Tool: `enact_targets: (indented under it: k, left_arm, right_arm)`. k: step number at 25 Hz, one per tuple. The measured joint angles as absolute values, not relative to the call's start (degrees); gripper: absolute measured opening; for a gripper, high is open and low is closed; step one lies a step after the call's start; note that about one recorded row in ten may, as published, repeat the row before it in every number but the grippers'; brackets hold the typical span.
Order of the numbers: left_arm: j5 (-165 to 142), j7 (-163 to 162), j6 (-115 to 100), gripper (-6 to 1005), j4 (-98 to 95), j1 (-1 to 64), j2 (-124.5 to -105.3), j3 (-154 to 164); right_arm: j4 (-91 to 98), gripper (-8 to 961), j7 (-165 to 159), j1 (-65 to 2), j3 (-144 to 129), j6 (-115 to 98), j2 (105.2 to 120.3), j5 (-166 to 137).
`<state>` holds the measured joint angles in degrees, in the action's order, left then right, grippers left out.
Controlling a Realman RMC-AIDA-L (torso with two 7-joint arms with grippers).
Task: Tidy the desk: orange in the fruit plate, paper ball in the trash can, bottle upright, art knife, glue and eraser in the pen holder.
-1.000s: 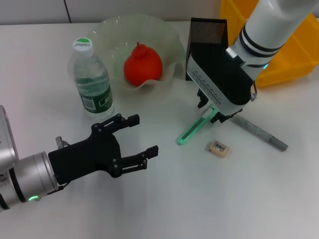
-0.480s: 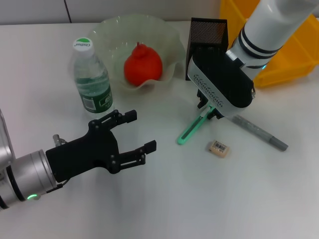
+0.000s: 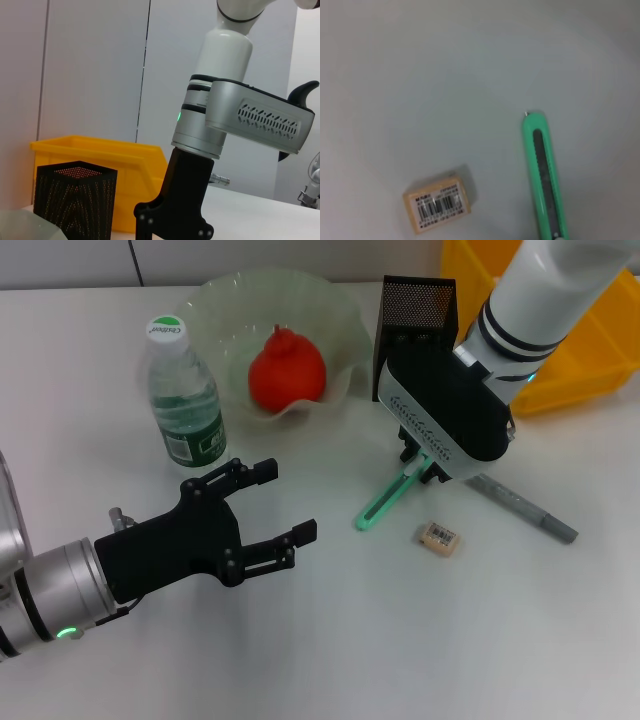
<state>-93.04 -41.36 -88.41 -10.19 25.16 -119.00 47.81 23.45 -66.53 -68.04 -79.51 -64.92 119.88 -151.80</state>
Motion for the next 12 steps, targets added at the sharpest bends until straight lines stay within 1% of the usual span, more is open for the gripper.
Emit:
enact_targets:
  k: [12]
  left_arm:
    - [-93.07,-41.40,-88.60,864,-10.20,25.27,-118.97,47.81]
  right_arm:
    - [23.01,301,-66.45,-68.02,-80.49,-64.83,119.88,-151.25]
